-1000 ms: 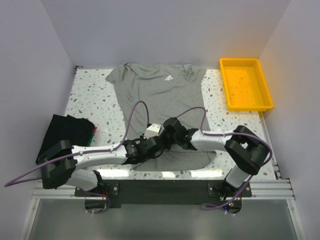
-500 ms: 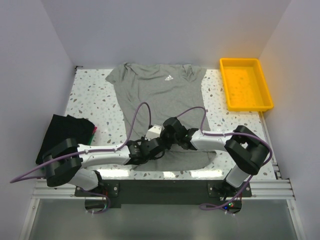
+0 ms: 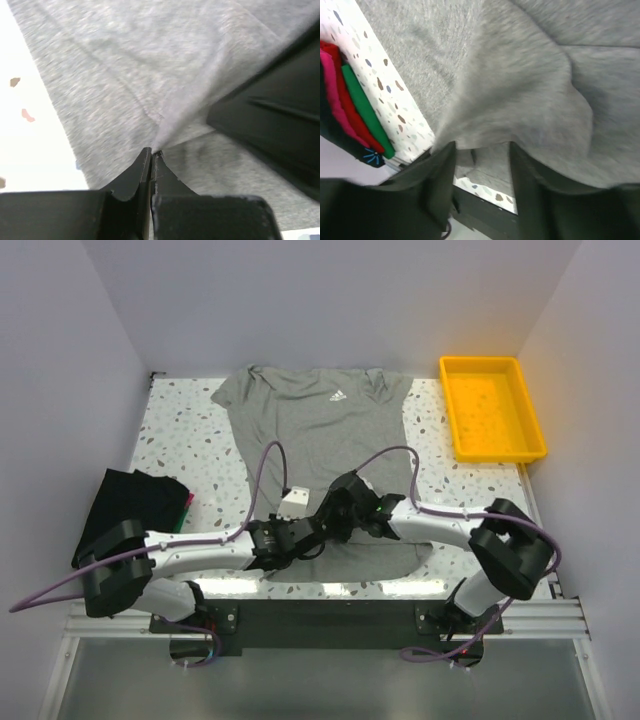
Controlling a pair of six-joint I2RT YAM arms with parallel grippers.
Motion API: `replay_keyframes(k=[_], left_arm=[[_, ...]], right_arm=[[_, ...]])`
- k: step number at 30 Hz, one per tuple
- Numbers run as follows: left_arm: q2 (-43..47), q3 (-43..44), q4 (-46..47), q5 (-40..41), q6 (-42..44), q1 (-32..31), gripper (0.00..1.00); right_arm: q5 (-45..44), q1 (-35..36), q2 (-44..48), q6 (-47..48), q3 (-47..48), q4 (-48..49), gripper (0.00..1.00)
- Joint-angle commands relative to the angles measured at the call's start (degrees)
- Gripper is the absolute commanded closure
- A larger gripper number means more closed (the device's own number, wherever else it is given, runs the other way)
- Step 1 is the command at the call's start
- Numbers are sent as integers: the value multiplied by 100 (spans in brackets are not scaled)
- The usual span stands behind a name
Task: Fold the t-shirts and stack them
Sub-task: Flatten the tshirt out
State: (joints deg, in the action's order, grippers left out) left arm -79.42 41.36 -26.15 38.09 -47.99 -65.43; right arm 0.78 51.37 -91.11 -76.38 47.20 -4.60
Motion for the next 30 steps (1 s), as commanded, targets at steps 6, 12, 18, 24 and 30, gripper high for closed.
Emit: replay_keyframes(k=[6,12,18,24,30], left_arm=[[918,13,-1541,586,-1160,320,100],[2359,-243,-1708,410,-958,935,100],[2879,-76,-2218,454,-1729,1041,100],[3282,152,-3123,919,-2626,1076,100],[3862,671,-4283,1649,-3339,1094,100]], right_arm=[[-1641,-171,1955,1581,334,-2394,43],[-2011,-716,3774,1591,-650,-3845,44],[-2406,-734,4637,1020,-1134,-4760,46],[-3003,-734,4295,1046,-1073,-5165,49],[-3259,-953,3917,1274,-809,-5218,50]])
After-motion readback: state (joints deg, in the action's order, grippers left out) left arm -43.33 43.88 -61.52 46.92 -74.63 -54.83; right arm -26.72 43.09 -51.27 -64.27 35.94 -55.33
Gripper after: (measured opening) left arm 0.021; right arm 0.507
